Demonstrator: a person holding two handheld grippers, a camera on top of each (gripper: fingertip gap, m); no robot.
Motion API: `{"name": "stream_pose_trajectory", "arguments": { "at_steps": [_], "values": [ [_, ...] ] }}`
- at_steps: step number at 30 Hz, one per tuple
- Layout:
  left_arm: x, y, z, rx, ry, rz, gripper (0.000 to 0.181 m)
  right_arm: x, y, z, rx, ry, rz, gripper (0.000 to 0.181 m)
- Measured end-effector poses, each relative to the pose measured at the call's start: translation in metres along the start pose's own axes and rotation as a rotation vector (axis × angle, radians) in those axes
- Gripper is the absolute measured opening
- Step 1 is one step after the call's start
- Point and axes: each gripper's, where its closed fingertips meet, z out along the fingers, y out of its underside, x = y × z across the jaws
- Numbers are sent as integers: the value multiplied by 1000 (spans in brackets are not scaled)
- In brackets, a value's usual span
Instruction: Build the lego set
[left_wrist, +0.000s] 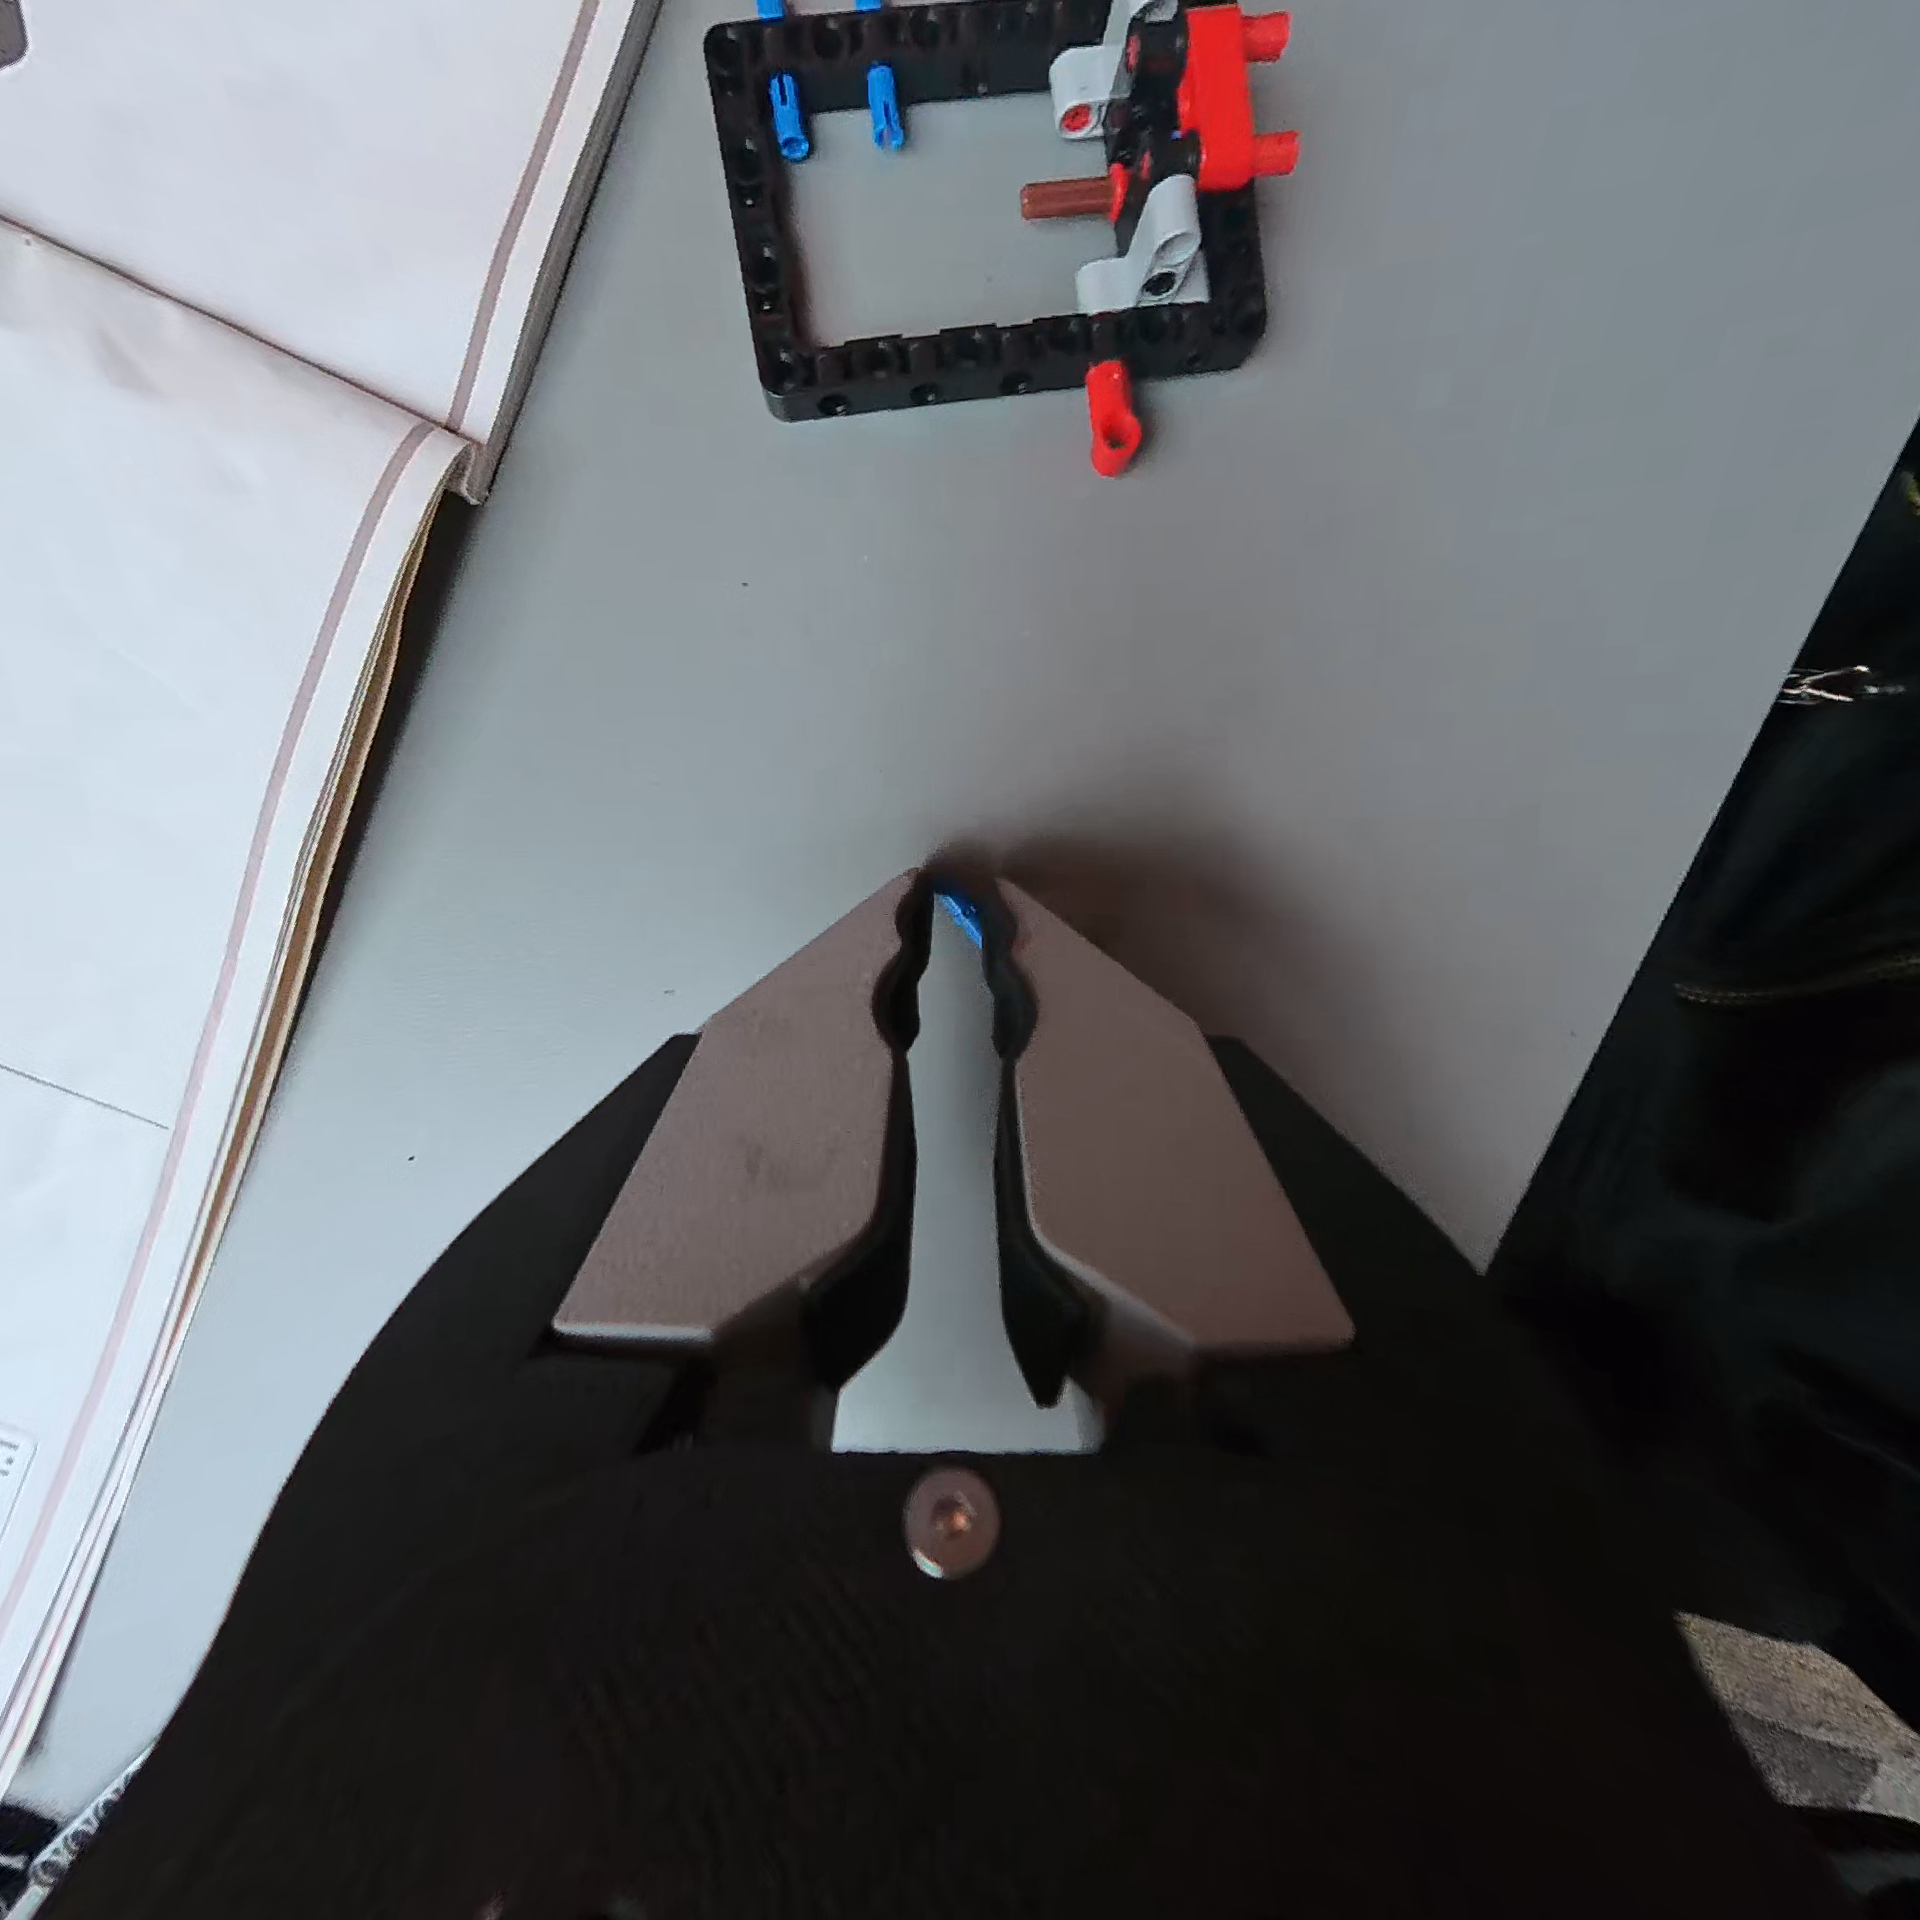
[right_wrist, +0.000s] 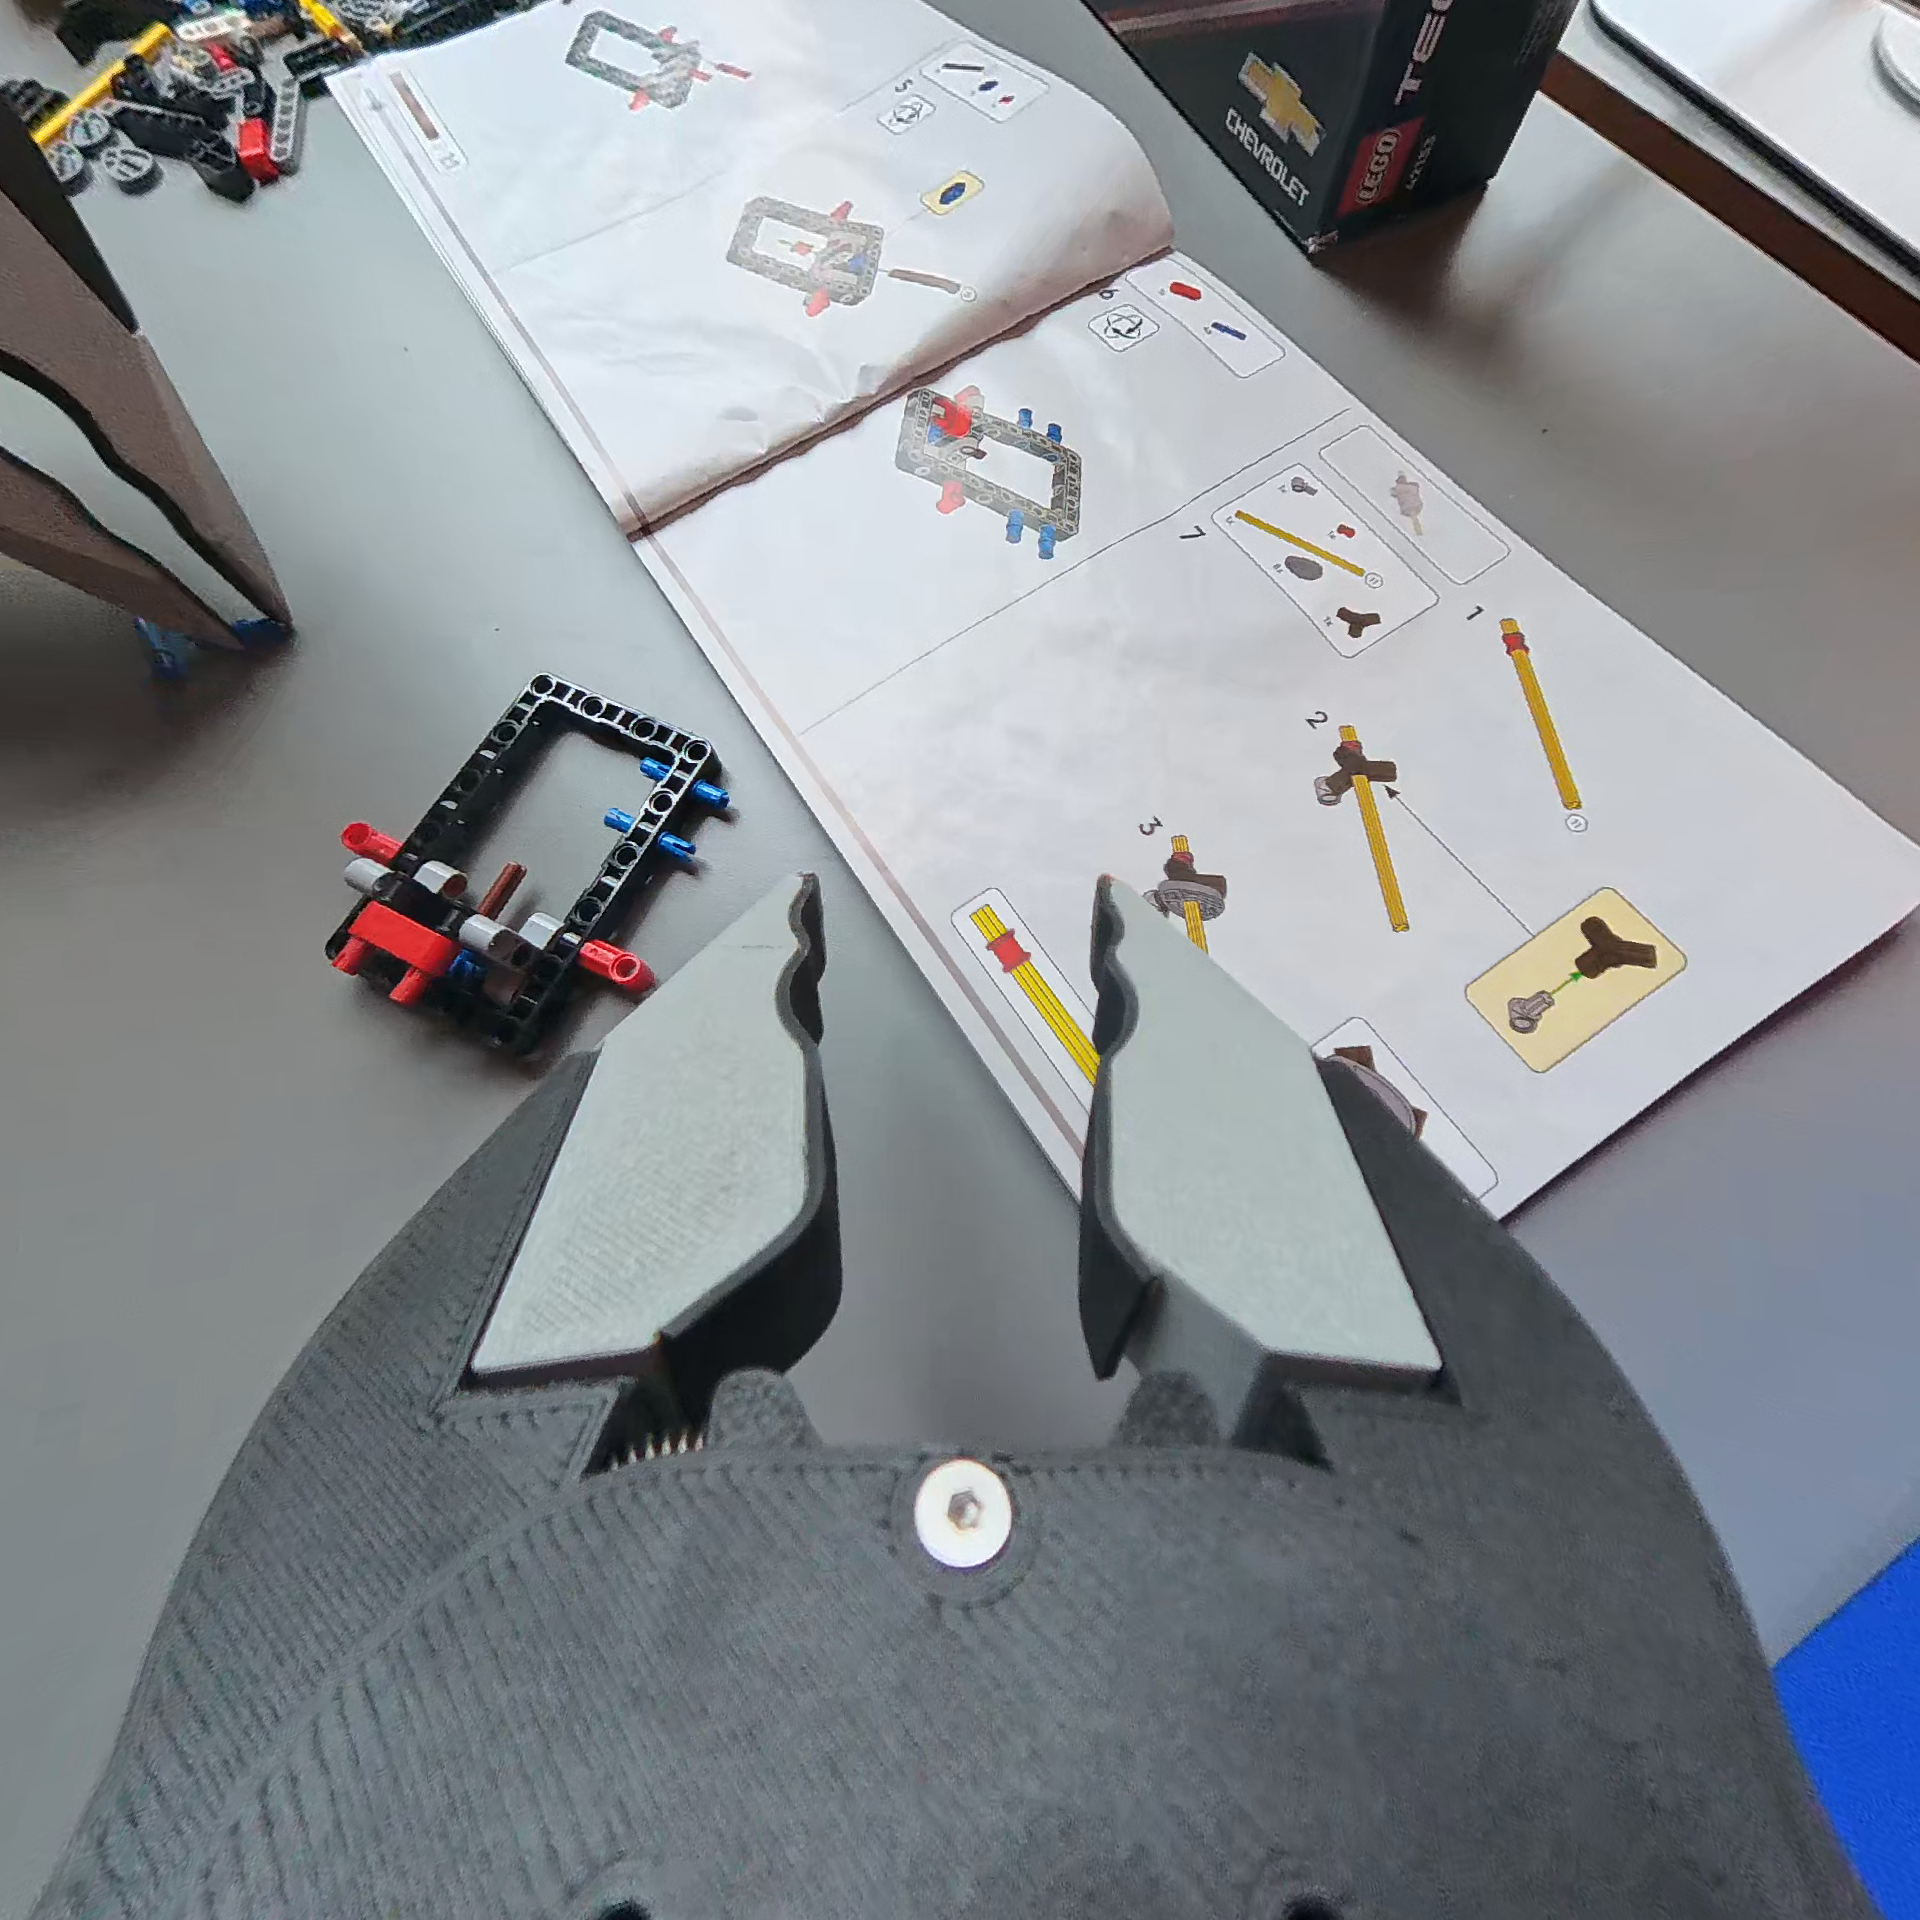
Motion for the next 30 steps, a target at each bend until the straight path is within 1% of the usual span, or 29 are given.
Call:
{"name": "stream_pose_trajectory", "arguments": {
  "at_steps": [4,6,9,10,13,16,19,20,22,24,25,27,29,30],
  "values": [
    [0,-2,2,-6,-15,27,6,-4,-4,-3,16,-6,-13,49],
    [-3,-7,4,25,-21,31,6,-6,-7,-5,26,-5,-20,49],
    [-6,-11,5,58,-1,-7,5,-7,-9,-7,37,-3,-27,48],
    [-9,-14,4,80,-10,-6,2,-8,-10,-7,44,-5,-27,48],
    [-16,-26,-3,172,-28,-30,2,-14,-15,-8,71,-37,-25,49],
    [-24,-29,-11,208,-50,-62,2,-19,-12,-3,53,-50,-35,49],
    [-26,-24,-18,201,-55,-54,2,-20,-8,2,30,-49,-43,50],
    [-23,-24,-19,204,-37,-29,2,-20,-8,2,28,-53,-41,50],
    [-15,-24,-18,219,-2,16,10,-21,-8,2,27,-60,-37,50],
    [-23,-16,-16,172,-40,-7,16,-21,-9,2,34,-56,-41,49],
    [-26,-13,-16,159,-58,-5,16,-20,-9,1,35,-53,-41,49],
    [-30,-10,-19,147,-76,23,14,-20,-9,1,37,-54,-37,49],
    [-41,-4,-24,94,-128,23,18,-19,-10,0,42,-57,-32,49],
    [-46,-6,-27,78,-155,59,19,-19,-10,0,43,-57,-31,49]
  ]
}}
